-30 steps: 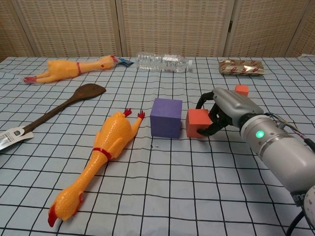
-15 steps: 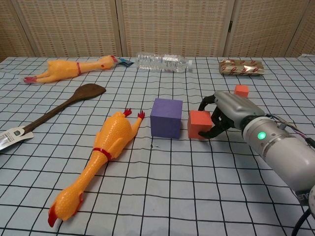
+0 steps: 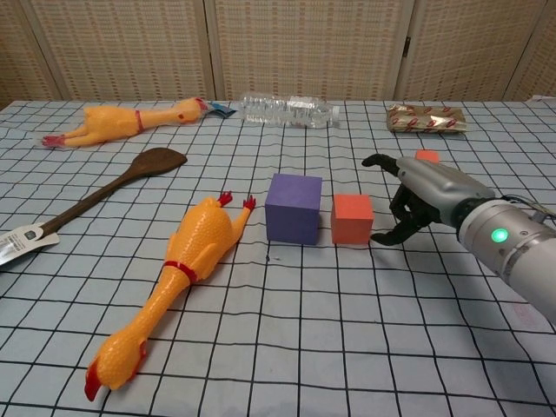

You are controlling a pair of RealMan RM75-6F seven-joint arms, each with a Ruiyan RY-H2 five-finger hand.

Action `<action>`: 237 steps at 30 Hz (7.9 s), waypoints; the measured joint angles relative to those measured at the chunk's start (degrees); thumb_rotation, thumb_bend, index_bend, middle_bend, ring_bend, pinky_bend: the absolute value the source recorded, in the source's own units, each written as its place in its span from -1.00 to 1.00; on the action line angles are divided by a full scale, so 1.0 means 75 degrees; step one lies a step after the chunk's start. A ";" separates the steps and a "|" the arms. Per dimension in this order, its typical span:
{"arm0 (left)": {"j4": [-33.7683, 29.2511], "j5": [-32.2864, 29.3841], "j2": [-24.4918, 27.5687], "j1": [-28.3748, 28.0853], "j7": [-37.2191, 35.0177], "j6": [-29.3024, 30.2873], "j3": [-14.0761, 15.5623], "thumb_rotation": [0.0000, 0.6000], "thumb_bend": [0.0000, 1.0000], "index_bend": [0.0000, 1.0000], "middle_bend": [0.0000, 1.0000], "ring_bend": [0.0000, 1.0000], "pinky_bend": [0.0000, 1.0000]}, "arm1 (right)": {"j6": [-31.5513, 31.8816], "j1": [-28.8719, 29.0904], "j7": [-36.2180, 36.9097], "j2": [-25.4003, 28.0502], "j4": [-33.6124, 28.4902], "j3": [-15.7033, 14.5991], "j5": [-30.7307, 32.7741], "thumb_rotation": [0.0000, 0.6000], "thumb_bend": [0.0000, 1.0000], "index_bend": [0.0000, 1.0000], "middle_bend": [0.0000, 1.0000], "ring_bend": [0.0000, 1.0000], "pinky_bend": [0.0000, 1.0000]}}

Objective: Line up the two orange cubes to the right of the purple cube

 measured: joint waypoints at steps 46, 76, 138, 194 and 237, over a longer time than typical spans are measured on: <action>-0.0089 0.0073 -0.0009 -0.0018 0.0184 -0.0052 0.0072 1.00 -0.13 -0.40 0.07 -0.08 0.27 | -0.2270 0.0870 0.0655 0.1767 -0.0968 0.0139 0.3156 1.00 0.30 -0.35 0.82 0.94 0.96; -0.0112 0.0168 -0.0040 -0.0061 0.0240 -0.0115 0.0132 1.00 -0.13 -0.40 0.07 -0.08 0.27 | -0.2708 0.1098 0.1620 0.1897 -0.1026 -0.0370 0.2642 1.00 0.32 -0.35 0.82 0.94 0.96; -0.0159 0.0073 -0.0021 -0.0073 0.0288 -0.0179 0.0126 1.00 -0.14 -0.40 0.08 -0.08 0.27 | -0.0105 0.1636 0.0171 0.2075 -0.1284 -0.1272 0.2536 1.00 -0.14 -0.33 0.82 0.95 0.96; -0.0132 -0.0066 -0.0092 -0.0038 0.0546 -0.0202 0.0048 1.00 -0.13 -0.40 0.10 -0.08 0.28 | -0.2449 0.2413 0.1159 -0.1202 0.6923 0.1270 0.1168 1.00 -0.80 -0.21 0.92 1.00 0.97; -0.0207 -0.0097 -0.0076 -0.0051 0.0715 -0.0275 0.0066 1.00 -0.13 -0.40 0.10 -0.08 0.28 | -0.3432 0.2686 0.2250 -0.1914 0.8483 0.1514 0.0283 1.00 -0.79 -0.16 0.93 1.00 0.98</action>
